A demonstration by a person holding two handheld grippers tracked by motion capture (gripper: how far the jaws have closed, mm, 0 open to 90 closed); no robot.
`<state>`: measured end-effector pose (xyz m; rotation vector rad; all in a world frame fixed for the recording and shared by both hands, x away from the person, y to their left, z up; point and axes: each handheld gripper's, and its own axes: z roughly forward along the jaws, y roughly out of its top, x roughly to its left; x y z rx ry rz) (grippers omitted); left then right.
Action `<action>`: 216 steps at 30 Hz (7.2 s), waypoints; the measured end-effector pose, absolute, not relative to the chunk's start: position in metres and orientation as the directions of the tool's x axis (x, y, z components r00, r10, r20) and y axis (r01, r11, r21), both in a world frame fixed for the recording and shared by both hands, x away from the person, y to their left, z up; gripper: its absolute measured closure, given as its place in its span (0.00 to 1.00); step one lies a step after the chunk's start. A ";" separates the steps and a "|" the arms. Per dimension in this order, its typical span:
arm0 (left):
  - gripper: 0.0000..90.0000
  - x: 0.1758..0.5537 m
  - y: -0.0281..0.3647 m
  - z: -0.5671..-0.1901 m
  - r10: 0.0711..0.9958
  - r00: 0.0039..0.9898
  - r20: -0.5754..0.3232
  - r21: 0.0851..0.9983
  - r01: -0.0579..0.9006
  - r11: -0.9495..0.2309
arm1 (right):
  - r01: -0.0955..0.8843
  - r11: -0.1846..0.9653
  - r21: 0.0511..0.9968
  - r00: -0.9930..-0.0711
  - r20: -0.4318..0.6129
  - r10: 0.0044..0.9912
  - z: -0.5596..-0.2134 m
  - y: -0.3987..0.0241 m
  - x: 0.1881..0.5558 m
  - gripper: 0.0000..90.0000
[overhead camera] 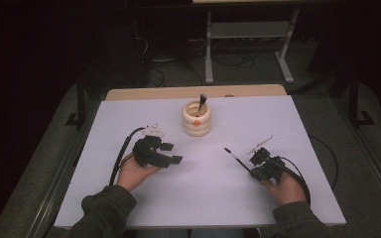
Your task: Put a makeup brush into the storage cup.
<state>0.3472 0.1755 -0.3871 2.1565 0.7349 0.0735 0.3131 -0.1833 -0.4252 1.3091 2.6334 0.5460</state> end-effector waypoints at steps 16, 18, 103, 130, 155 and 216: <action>0.39 0.346 0.177 -0.385 0.513 0.836 -0.194 0.740 0.468 -0.483 | 0.711 0.520 0.474 -0.626 0.088 0.775 -0.424 -0.193 0.309 0.95; 0.40 0.345 0.176 -0.385 0.513 0.835 -0.199 0.740 0.471 -0.480 | 0.708 0.514 0.484 -0.626 0.095 0.774 -0.424 -0.194 0.309 0.95; 0.95 0.326 0.149 -0.361 0.268 0.905 -0.329 0.794 0.419 -0.441 | 0.368 0.528 0.765 -0.899 0.147 0.413 -0.386 -0.090 0.288 0.84; 0.95 0.344 0.163 -0.356 0.371 0.887 -0.275 0.778 0.432 -0.456 | 0.442 0.453 0.774 -0.843 0.187 0.504 -0.392 -0.132 0.293 0.54; 0.95 0.358 0.168 -0.339 0.398 0.882 -0.252 0.772 0.431 -0.467 | 0.451 0.430 0.782 -0.803 0.145 0.578 -0.396 -0.167 0.291 0.39; 0.95 0.451 0.149 -0.270 0.505 0.832 -0.229 0.751 0.481 -0.452 | 0.488 0.357 0.796 -0.743 0.165 0.648 -0.396 -0.203 0.291 0.31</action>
